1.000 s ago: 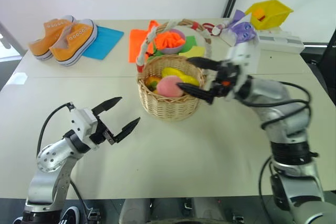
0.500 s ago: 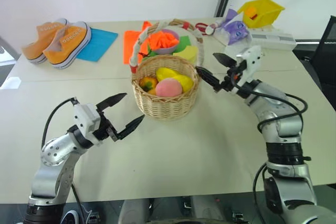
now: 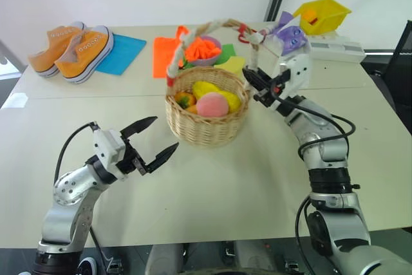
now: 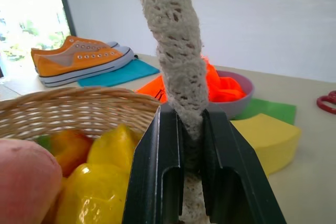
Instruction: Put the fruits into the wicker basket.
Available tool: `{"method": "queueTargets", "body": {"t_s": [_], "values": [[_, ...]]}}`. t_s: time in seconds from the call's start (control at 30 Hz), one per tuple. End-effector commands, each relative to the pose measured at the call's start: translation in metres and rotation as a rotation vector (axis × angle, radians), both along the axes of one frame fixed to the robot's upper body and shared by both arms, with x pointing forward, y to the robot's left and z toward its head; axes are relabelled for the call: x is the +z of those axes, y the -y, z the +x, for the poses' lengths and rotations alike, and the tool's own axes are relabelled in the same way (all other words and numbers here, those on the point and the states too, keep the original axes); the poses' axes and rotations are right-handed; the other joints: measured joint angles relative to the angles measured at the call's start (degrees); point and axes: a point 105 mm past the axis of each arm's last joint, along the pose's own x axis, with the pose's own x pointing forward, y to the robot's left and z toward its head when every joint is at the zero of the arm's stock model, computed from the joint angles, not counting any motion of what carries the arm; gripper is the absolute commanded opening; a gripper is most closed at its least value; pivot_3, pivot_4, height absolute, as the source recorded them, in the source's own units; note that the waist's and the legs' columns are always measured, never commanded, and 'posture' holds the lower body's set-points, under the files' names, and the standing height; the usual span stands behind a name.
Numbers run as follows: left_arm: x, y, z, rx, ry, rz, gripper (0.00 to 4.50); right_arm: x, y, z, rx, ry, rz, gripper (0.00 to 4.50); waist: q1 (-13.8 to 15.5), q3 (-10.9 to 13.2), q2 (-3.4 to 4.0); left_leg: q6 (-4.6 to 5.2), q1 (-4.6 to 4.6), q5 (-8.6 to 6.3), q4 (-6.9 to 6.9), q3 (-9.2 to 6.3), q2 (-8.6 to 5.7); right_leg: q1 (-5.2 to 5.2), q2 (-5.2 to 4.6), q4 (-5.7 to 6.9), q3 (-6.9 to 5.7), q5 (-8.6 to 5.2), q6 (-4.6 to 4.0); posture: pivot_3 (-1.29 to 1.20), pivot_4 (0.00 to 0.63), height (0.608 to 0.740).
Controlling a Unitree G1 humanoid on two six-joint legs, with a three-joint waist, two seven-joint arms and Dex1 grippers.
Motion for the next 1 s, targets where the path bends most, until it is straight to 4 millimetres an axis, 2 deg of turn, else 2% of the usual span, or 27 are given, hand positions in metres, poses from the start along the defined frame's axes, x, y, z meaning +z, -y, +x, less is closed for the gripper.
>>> {"method": "queueTargets", "body": {"t_s": [0.03,0.1,0.23,0.33,0.43,0.53,0.63,0.7,0.83,0.93,1.0], "values": [[0.006,0.006,0.000,-0.025,0.033,-0.012,4.50,0.030,0.071,-0.005,-0.245,0.124,0.015,0.01,0.57,0.01,0.01,0.00,-0.01,0.00,0.00,0.00,-0.02,0.00,0.00,0.00,0.00,0.00,0.00,0.00,0.150,0.740],[0.005,0.006,0.002,-0.037,0.032,-0.012,4.50,0.033,0.103,-0.016,-0.321,0.140,-0.013,0.01,1.31,0.00,0.01,0.00,-0.03,0.00,0.01,0.00,-0.08,0.00,-0.05,-0.02,0.00,0.00,0.00,0.00,0.150,0.740],[0.006,0.013,0.011,-0.077,0.033,-0.022,4.50,0.035,0.193,-0.051,-0.593,0.133,-0.134,0.01,2.21,0.00,0.03,0.03,-0.12,-0.02,0.00,-0.01,-0.13,0.00,-0.06,-0.16,0.00,0.00,0.01,0.00,0.150,0.740],[0.006,0.017,0.013,-0.106,0.034,-0.023,4.50,0.034,0.216,-0.065,-0.674,0.132,-0.170,0.01,1.90,-0.04,0.09,0.04,-0.08,-0.02,0.00,0.10,-0.11,0.00,-0.03,-0.15,0.04,0.00,0.02,0.00,0.150,0.740],[0.006,0.019,0.016,-0.122,0.030,-0.029,4.50,0.024,0.217,-0.071,-0.683,0.113,-0.183,0.01,0.83,-0.04,0.10,0.04,0.08,-0.02,-0.01,0.14,-0.02,0.10,0.06,-0.08,0.09,0.01,0.03,0.00,0.150,0.740],[0.007,0.021,0.019,-0.136,0.035,-0.026,4.50,0.015,0.232,-0.080,-0.768,0.115,-0.209,0.01,0.54,-0.05,0.13,0.04,0.40,-0.02,-0.03,0.33,0.09,0.25,0.20,0.03,0.28,0.00,0.03,0.00,0.150,0.740],[0.007,0.022,0.019,-0.147,0.032,-0.025,4.50,0.009,0.224,-0.084,-0.750,0.119,-0.208,1.47,0.78,-0.07,0.14,0.05,0.82,-0.03,-0.12,0.44,0.16,0.61,0.27,-0.01,0.38,-0.02,0.03,0.00,0.150,0.740],[0.006,0.022,0.019,-0.148,0.029,-0.026,4.50,0.013,0.225,-0.088,-0.789,0.160,-0.165,2.19,0.80,-0.07,0.14,0.06,0.82,-0.03,-0.12,0.58,0.17,0.57,0.28,-0.04,0.53,-0.02,0.03,0.00,0.150,0.740],[0.005,0.023,0.020,-0.151,0.027,-0.030,4.50,0.012,0.212,-0.097,-0.840,0.217,-0.066,4.28,0.85,-0.08,0.16,0.07,0.82,-0.04,-0.12,0.86,0.31,0.44,0.36,-0.01,0.73,-0.01,0.04,0.00,0.150,0.740],[0.004,0.024,0.020,-0.152,0.024,-0.033,4.50,0.004,0.191,-0.109,-0.866,0.256,-0.074,4.40,1.04,-0.08,0.16,0.07,0.82,-0.05,-0.14,0.90,0.40,0.41,0.44,-0.01,0.76,-0.01,0.04,0.00,0.150,0.740],[0.002,0.022,0.022,-0.125,0.014,-0.039,4.50,0.000,0.165,-0.120,-0.858,0.303,-0.094,4.40,1.12,-0.11,0.18,0.07,0.81,-0.06,-0.17,0.95,0.41,0.37,0.45,-0.01,0.83,-0.01,0.04,0.00,0.150,0.740]]}}
